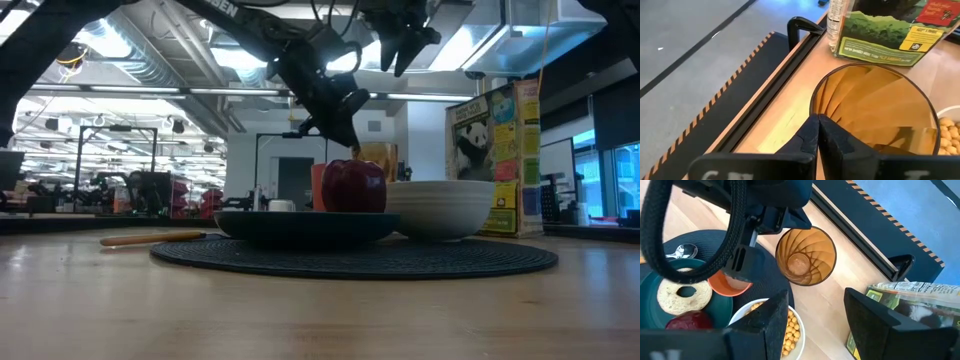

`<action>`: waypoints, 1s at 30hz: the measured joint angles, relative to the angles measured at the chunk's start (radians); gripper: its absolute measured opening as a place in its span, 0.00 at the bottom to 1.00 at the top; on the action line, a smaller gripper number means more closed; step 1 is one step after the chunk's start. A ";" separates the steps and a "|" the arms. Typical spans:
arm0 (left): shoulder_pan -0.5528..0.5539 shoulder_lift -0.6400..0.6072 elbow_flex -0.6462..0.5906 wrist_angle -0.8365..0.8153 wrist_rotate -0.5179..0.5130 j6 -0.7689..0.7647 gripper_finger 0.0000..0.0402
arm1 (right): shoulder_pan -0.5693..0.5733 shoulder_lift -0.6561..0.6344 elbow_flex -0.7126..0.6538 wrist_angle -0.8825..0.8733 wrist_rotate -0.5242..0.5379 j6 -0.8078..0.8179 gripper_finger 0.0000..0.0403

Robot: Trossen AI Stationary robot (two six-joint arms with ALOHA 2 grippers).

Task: Arrange a breakfast setting
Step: Put the brown cup to the top right of the black tablemat, then adjust the yellow spoon

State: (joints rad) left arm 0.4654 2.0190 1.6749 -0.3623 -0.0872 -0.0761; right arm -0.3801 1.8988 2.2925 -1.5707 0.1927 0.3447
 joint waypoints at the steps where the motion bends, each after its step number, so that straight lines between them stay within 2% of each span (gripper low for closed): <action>1: 0.001 0.000 0.000 0.000 0.004 0.000 0.00 | 0.000 0.000 0.000 0.000 0.000 0.000 0.45; 9: 0.001 -0.001 -0.001 0.027 0.015 0.000 0.03 | 0.000 0.000 0.000 0.000 0.000 0.009 0.45; 13: 0.001 -0.008 -0.002 0.031 0.071 -0.004 0.10 | 0.000 0.000 0.000 0.000 0.000 0.011 0.45; 19: 0.002 -0.058 -0.004 -0.008 0.040 -0.028 0.22 | 0.000 0.000 0.000 0.000 0.000 0.011 0.45; 23: 0.023 -0.154 -0.004 -0.141 0.019 -0.027 0.25 | 0.001 -0.004 0.000 0.000 -0.001 0.011 0.45; 26: 0.039 -0.254 -0.011 -0.309 0.020 -0.029 0.25 | 0.002 -0.020 -0.001 -0.001 -0.001 0.010 0.45; 30: 0.025 -0.382 -0.094 -0.537 0.081 -0.071 0.25 | 0.002 -0.063 -0.026 0.001 0.006 0.010 0.45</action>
State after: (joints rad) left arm 0.4909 1.6375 1.5808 -0.8993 -0.0063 -0.1472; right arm -0.3786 1.8363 2.2662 -1.5697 0.1988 0.3550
